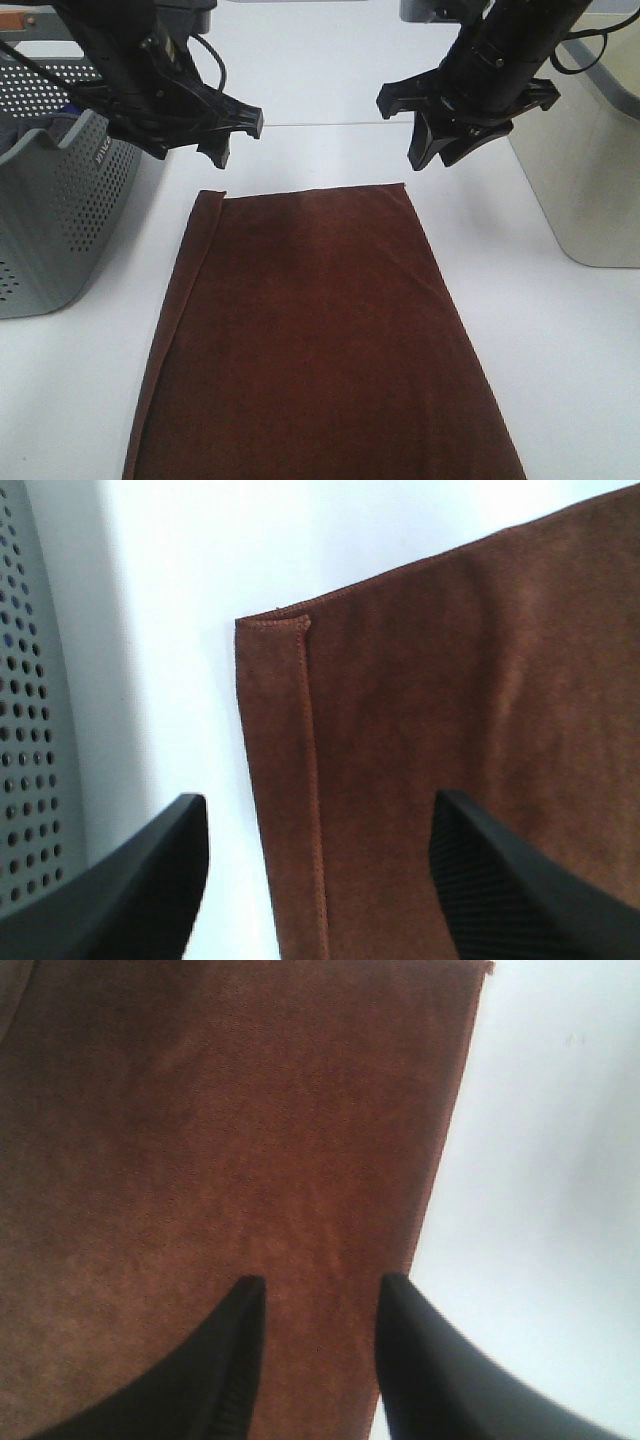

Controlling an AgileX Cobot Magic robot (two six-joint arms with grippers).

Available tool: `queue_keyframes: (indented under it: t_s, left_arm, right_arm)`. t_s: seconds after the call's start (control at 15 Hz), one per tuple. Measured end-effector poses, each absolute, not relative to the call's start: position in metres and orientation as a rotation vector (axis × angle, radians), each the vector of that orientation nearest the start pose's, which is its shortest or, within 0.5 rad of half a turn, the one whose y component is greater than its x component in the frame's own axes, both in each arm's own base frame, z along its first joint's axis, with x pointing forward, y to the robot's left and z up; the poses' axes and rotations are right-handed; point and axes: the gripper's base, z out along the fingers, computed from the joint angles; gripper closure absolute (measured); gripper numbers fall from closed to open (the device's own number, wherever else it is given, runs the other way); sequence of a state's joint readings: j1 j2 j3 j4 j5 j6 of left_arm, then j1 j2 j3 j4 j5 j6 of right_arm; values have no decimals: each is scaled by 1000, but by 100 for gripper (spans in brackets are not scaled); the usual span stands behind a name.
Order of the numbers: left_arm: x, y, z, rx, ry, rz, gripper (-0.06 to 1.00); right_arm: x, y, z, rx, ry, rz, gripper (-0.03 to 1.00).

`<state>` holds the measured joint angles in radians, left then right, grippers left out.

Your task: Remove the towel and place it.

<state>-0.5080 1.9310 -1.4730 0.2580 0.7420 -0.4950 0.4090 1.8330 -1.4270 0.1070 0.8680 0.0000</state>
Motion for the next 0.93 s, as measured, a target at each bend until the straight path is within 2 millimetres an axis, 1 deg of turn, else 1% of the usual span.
queue_keyframes:
  t_s: [0.07, 0.13, 0.27, 0.4, 0.47, 0.6, 0.73, 0.87, 0.93]
  left_arm:
    - [389, -191, 208, 196, 2677, 1, 33]
    - [400, -191, 200, 179, 2702, 31, 33]
    - [422, -185, 182, 138, 2758, 98, 33]
    - [442, -182, 171, 118, 2771, 129, 33]
    - [442, -182, 171, 118, 2771, 129, 33]
    - [455, -186, 160, 119, 2774, 136, 33]
    - [464, -192, 150, 128, 2783, 104, 33]
    - [469, -195, 139, 137, 2809, 100, 33]
    - [469, -196, 137, 140, 2819, 109, 33]
  right_arm:
    - [361, 165, 232, -498, 2766, 228, 61]
    - [363, 165, 226, -500, 2781, 224, 61]
    - [365, 166, 219, -503, 2800, 219, 61]
    - [365, 166, 217, -503, 2804, 218, 61]
    - [365, 166, 217, -503, 2804, 218, 61]
    - [365, 166, 218, -503, 2802, 219, 61]
    - [366, 167, 218, -502, 2800, 219, 61]
    - [366, 167, 218, -502, 2799, 219, 61]
    - [366, 167, 218, -502, 2798, 219, 61]
